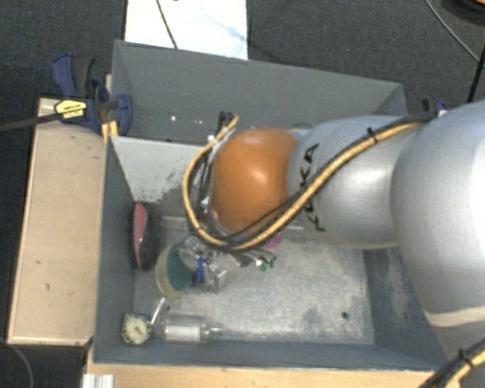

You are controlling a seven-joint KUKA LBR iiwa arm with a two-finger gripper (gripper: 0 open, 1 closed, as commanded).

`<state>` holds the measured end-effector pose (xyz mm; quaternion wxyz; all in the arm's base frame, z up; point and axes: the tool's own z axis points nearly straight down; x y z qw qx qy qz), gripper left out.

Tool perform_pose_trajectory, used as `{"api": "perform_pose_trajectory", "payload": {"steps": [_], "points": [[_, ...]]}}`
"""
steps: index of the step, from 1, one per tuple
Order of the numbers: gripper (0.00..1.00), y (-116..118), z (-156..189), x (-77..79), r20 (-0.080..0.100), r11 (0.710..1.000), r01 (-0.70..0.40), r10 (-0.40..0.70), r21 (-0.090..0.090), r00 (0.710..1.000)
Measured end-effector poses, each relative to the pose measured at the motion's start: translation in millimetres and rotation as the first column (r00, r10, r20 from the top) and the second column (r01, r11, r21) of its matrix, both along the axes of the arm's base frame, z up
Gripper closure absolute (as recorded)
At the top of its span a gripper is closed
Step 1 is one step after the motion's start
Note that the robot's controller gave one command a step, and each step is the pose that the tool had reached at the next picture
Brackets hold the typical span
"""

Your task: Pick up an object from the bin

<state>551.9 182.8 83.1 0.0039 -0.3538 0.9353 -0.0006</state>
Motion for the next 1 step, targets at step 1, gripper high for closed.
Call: {"api": "perform_pose_trajectory", "payload": {"steps": [1], "points": [[1.00, 4.4, 156.6, 12.2, 0.005, 0.999, 0.037, -0.037, 0.003, 0.999]]}}
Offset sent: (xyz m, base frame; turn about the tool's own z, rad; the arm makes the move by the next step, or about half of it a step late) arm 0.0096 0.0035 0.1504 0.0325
